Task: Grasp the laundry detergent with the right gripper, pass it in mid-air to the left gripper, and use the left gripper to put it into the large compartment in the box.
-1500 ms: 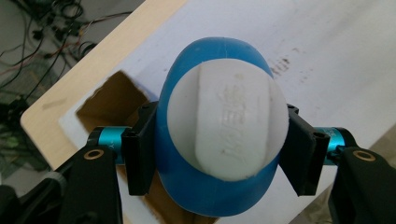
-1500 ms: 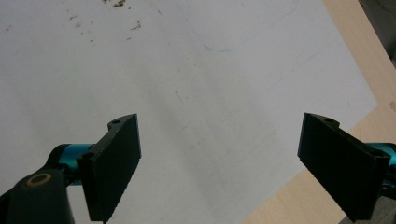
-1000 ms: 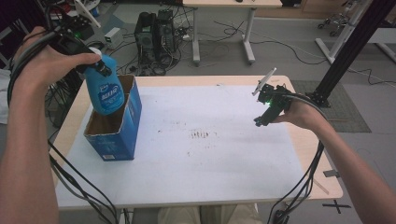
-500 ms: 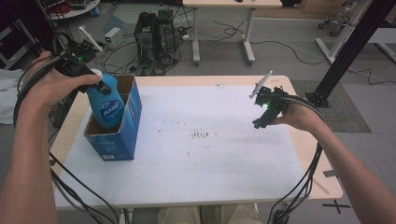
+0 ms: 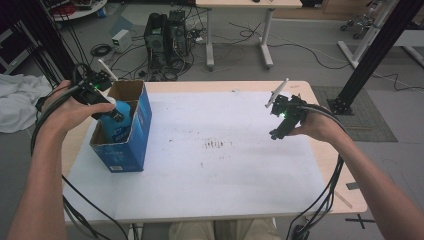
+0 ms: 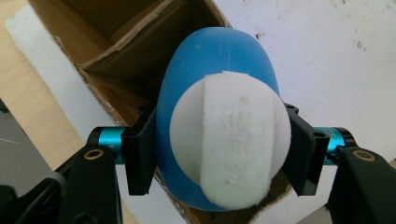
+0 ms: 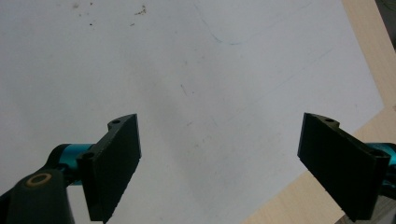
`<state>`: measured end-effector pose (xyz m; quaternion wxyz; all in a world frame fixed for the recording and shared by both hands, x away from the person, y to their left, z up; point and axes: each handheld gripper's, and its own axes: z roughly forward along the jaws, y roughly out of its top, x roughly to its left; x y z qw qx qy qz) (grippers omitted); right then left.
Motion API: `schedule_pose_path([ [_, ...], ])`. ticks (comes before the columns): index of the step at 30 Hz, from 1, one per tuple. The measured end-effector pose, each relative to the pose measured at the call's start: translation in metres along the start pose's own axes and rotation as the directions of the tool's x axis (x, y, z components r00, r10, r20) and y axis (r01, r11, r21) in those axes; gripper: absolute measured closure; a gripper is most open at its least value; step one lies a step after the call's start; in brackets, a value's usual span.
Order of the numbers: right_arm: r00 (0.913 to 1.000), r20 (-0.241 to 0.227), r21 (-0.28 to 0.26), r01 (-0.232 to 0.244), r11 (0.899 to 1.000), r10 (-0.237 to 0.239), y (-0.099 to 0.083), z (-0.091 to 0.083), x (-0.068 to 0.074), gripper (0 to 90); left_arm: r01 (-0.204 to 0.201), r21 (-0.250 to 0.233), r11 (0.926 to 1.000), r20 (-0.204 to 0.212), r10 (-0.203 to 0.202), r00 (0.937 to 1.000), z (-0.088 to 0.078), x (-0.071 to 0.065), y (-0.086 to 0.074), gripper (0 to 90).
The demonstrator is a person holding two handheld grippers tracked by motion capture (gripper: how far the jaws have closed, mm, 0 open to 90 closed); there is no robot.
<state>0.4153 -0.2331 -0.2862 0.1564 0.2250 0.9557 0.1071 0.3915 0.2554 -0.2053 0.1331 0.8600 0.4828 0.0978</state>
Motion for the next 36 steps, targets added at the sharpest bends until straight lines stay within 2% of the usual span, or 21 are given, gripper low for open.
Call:
schedule_pose_path([
  [1,1.0,0.001,-0.004,-0.004,1.0,0.004,-0.001,-0.001,-0.001,12.5,-0.023,0.026,0.9994,0.015,0.023,0.9996,0.02,0.001,-0.005,37.5],
  [2,1.0,0.0,0.004,-0.005,1.0,0.005,0.0,0.001,0.0,12.5,-0.03,0.029,0.9991,0.017,0.03,0.9994,0.023,0.001,-0.006,37.6],
  [3,1.0,0.001,0.004,-0.001,1.0,0.001,-0.001,0.001,-0.001,12.5,0.0,-0.027,0.9996,-0.008,-0.001,1.0,-0.02,-0.001,0.006,37.6],
  [4,1.0,0.001,0.004,-0.001,1.0,0.001,-0.001,0.001,-0.001,12.5,0.0,-0.027,0.9996,-0.008,-0.001,1.0,-0.02,-0.001,0.006,37.6],
  [5,1.0,0.0,0.003,-0.005,1.0,0.005,0.0,0.0,0.0,12.5,-0.023,0.025,0.9994,0.015,0.023,0.9996,0.019,0.001,-0.005,37.6],
  [6,1.0,0.002,0.008,-0.007,1.0,0.007,-0.002,0.002,-0.001,12.5,-0.04,0.04,0.9984,0.023,0.039,0.999,0.034,0.002,-0.009,37.5],
  [7,1.0,0.001,0.009,-0.006,1.0,0.006,-0.002,0.002,-0.001,12.5,-0.037,0.035,0.9987,0.022,0.036,0.9991,0.029,0.001,-0.008,37.6],
  [8,1.0,0.002,0.007,-0.003,1.0,0.002,-0.001,0.002,-0.001,12.5,-0.008,0.012,0.9999,0.005,0.008,1.0,0.009,0.001,-0.002,37.6],
  [10,1.0,0.001,0.0,-0.004,1.0,0.004,0.0,0.0,0.0,12.5,-0.004,0.007,1.0,0.004,0.004,1.0,0.005,0.001,-0.001,37.6],
  [11,1.0,0.001,0.012,-0.009,1.0,0.009,-0.003,0.003,0.0,12.5,0.004,-0.034,0.9994,-0.007,-0.004,1.0,-0.024,-0.001,0.007,37.5],
  [12,1.0,0.002,-0.014,-0.008,1.0,0.008,-0.001,-0.003,-0.003,12.5,-0.051,0.052,0.9973,0.025,0.05,0.9984,0.039,0.003,-0.01,37.6],
  [15,1.0,0.002,0.015,-0.004,1.0,0.004,-0.002,0.004,0.0,12.5,-0.079,0.078,0.9939,0.036,0.076,0.9965,0.054,0.004,-0.013,37.5],
  [16,1.0,0.001,0.014,-0.004,1.0,0.004,-0.002,0.004,0.001,12.5,-0.042,0.041,0.9983,0.022,0.041,0.9989,0.034,0.002,-0.009,37.6],
  [17,1.0,0.002,0.008,-0.007,1.0,0.007,-0.002,0.002,-0.001,12.5,-0.072,0.073,0.9948,0.035,0.069,0.997,0.053,0.004,-0.013,37.5],
  [19,1.0,0.002,0.014,-0.006,1.0,0.006,-0.002,0.004,0.001,12.5,-0.077,0.074,0.9943,0.037,0.074,0.9965,0.057,0.005,-0.015,37.6],
  [20,1.0,0.001,0.012,0.0,1.0,0.0,-0.002,0.004,0.001,12.5,-0.061,0.058,0.9965,0.03,0.059,0.9978,0.047,0.004,-0.012,37.5],
  [21,1.0,0.0,0.012,-0.008,1.0,0.008,-0.003,0.003,0.0,12.5,-0.072,0.061,0.9955,0.041,0.069,0.9968,0.062,0.007,-0.02,37.5],
  [29,1.0,0.001,0.024,0.002,1.0,-0.002,-0.001,0.008,0.005,12.5,-0.073,0.067,0.9951,0.042,0.07,0.9966,0.061,0.007,-0.02,37.5],
  [32,1.0,0.003,0.025,0.006,1.0,-0.006,-0.001,0.008,0.006,12.5,-0.102,0.086,0.9911,0.044,0.098,0.9942,0.06,0.005,-0.023,37.5],
  [33,1.0,0.004,0.025,0.006,1.0,-0.006,-0.001,0.008,0.006,12.5,-0.083,0.074,0.9939,0.044,0.08,0.9958,0.061,0.007,-0.021,37.4],
  [36,1.0,0.004,0.027,0.006,1.0,-0.006,-0.002,0.008,0.006,12.5,-0.104,0.082,0.9912,0.043,0.101,0.994,0.06,0.005,-0.023,37.4],
])
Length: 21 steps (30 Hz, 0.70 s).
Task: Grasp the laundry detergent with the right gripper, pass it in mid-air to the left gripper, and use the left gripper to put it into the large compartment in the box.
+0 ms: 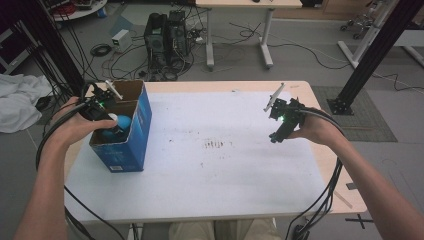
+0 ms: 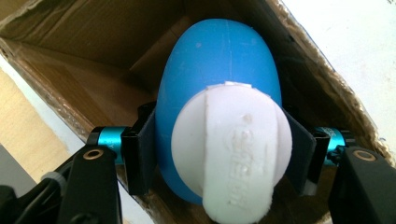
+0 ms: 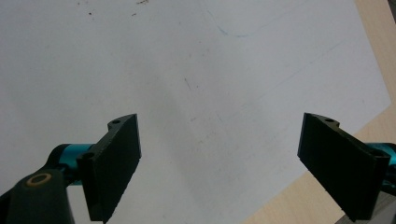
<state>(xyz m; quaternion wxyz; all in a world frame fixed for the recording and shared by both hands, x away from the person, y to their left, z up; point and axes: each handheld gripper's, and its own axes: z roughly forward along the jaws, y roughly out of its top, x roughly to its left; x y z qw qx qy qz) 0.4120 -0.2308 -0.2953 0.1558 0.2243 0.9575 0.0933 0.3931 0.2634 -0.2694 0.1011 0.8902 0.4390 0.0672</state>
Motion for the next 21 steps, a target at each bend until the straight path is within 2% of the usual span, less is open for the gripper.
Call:
schedule_pose_path([
  [2,1.0,0.0,-0.002,0.003,1.0,-0.003,0.0,0.0,0.0,12.5,0.008,-0.008,0.9999,-0.005,-0.008,1.0,0.002,0.001,0.002,37.4],
  [3,1.0,-0.001,-0.001,0.0,1.0,0.0,0.0,0.0,0.001,12.5,0.033,-0.01,0.9994,-0.005,-0.033,0.9994,-0.009,0.0,0.01,37.4],
  [4,0.9999,-0.002,-0.013,-0.012,1.0,0.012,-0.001,-0.004,-0.006,12.5,0.01,-0.009,0.9999,-0.003,-0.01,0.9999,0.002,0.001,0.002,37.4],
  [5,1.0,0.0,-0.001,-0.001,1.0,0.001,0.0,0.0,0.001,12.5,0.002,0.002,1.0,0.0,-0.002,1.0,0.0,-0.001,0.0,37.3],
  [6,1.0,-0.001,-0.003,0.003,1.0,-0.003,0.0,0.0,0.0,12.5,0.018,-0.011,0.9998,0.004,-0.018,0.9998,0.002,0.004,0.003,37.3],
  [7,1.0,-0.002,-0.003,-0.002,1.0,0.002,-0.001,0.0,0.001,12.5,0.003,-0.006,1.0,-0.002,-0.003,1.0,0.001,0.0,0.001,37.3],
  [9,1.0,-0.001,-0.002,0.002,1.0,-0.002,0.0,0.0,0.0,12.5,0.02,-0.014,0.9997,0.004,-0.02,0.9998,0.002,0.005,0.002,37.3],
  [11,1.0,-0.003,-0.001,-0.005,1.0,0.005,-0.003,0.001,0.0,12.5,0.008,-0.007,0.9999,-0.002,-0.008,1.0,0.002,0.003,0.003,37.2],
  [12,1.0,0.0,-0.001,0.0,1.0,0.0,0.0,0.0,0.001,12.5,0.023,-0.013,0.9996,0.002,-0.023,0.9997,0.002,0.003,0.002,37.1],
  [21,1.0,0.0,0.001,-0.003,1.0,0.003,-0.002,0.001,0.001,12.5,0.023,-0.012,0.9997,0.002,-0.023,0.9997,0.002,0.004,0.002,36.9],
])
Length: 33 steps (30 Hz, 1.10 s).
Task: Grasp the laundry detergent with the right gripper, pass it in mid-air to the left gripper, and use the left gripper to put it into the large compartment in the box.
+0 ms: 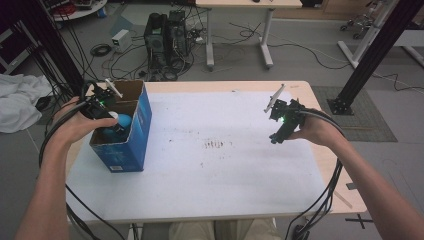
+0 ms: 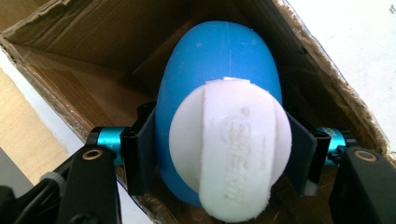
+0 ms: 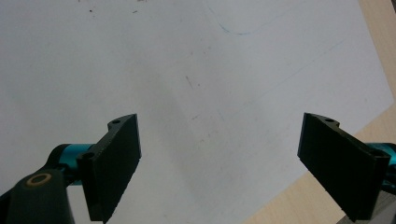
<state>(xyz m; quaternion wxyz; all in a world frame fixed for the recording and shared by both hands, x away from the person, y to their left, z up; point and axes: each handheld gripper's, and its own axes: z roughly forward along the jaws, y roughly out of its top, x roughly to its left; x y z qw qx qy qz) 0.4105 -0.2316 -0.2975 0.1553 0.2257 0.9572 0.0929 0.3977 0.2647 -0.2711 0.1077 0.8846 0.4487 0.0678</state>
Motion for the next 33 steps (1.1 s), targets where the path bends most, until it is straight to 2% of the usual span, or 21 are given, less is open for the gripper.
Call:
schedule_pose_path([
  [7,1.0,-0.001,0.005,-0.002,1.0,0.002,-0.0003,0.0002,0.0001,12.5,0.001,-0.002,1.0,-0.003,-0.001,1.0,0.0004,0.0001,0.0004,36.8],
  [9,1.0,0.0,-0.003,-0.001,1.0,0.001,0.0003,-0.0013,-0.0005,12.5,-0.011,0.01,0.9999,-0.006,0.011,0.9999,0.0006,0.0001,0.0016,36.8],
  [11,1.0,-0.001,0.006,-0.005,1.0,0.005,-0.0003,0.0005,0.0005,12.5,-0.003,-0.001,1.0,-0.005,0.003,1.0,0.0004,-0.0001,0.0007,36.0],
  [12,1.0,-0.001,0.004,-0.002,1.0,0.002,-0.0002,0.0002,0.0001,12.5,-0.008,0.015,0.9998,-0.004,0.008,1.0,0.0006,0.0,0.0019,36.0],
  [15,1.0,-0.002,0.005,0.003,1.0,-0.003,0.0004,0.0014,0.0009,12.5,-0.003,0.003,1.0,-0.003,0.003,1.0,0.0005,0.0002,0.0009,35.4],
  [16,1.0,-0.001,0.005,-0.005,1.0,0.005,-0.0003,0.0004,0.0004,12.5,-0.007,0.017,0.9998,-0.005,0.007,1.0,0.001,0.0003,0.0027,35.3],
  [33,1.0,-0.002,0.007,0.009,1.0,-0.009,0.0014,0.0009,0.0031,12.5,-0.005,0.022,0.9998,-0.001,0.006,1.0,0.0015,-0.0008,0.0039,33.8],
])
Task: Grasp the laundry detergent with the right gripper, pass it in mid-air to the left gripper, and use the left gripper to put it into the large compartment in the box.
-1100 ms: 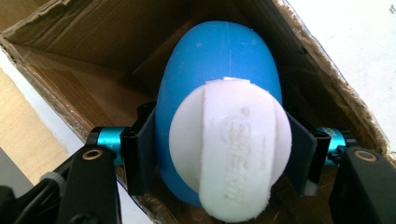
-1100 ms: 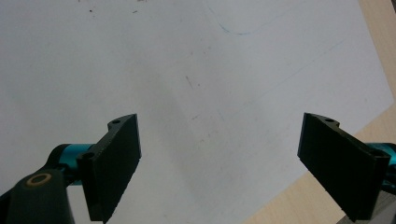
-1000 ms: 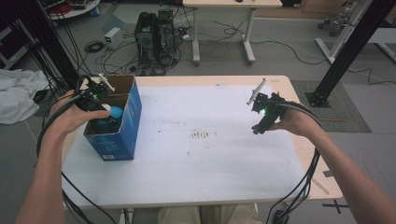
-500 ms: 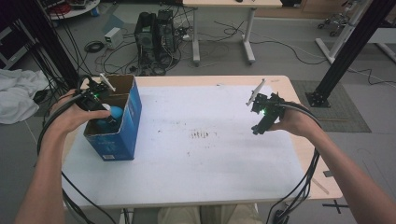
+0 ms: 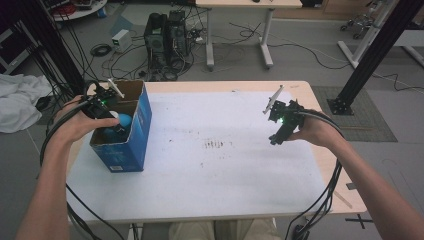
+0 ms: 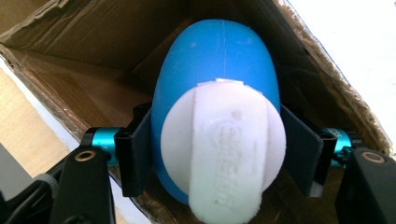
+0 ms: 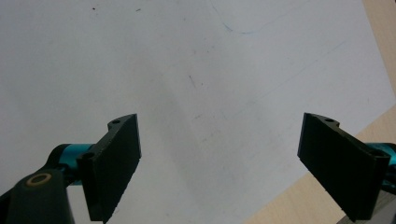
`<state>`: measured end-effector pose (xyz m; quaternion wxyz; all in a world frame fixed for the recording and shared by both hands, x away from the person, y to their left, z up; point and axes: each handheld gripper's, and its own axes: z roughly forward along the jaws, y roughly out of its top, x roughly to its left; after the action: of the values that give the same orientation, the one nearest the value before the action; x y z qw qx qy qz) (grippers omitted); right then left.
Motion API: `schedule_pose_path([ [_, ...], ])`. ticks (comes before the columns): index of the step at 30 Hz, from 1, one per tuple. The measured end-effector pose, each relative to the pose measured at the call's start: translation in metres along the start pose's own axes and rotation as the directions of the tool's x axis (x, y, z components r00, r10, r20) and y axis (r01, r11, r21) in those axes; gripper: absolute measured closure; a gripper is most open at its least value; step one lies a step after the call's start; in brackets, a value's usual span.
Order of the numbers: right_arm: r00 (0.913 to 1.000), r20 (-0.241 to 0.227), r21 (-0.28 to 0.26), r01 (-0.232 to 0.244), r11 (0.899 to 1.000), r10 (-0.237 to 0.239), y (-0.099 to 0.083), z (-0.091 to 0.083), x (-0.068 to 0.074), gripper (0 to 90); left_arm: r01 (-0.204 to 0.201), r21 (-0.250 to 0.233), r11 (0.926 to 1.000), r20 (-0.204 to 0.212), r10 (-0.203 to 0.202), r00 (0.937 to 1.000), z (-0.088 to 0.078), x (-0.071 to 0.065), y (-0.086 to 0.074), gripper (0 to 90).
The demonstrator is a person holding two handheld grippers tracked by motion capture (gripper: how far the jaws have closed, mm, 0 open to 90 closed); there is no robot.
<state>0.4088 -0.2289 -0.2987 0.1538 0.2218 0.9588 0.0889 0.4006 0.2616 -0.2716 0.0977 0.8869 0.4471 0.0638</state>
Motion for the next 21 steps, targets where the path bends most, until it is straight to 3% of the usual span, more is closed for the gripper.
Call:
schedule_pose_path([
  [21,1.0,0.001,0.002,0.0,1.0,0.0,-0.0005,-0.0001,0.0017,12.5,-0.008,0.0,1.0,-0.016,0.008,0.9998,-0.0024,-0.0015,0.0044,33.5],
])
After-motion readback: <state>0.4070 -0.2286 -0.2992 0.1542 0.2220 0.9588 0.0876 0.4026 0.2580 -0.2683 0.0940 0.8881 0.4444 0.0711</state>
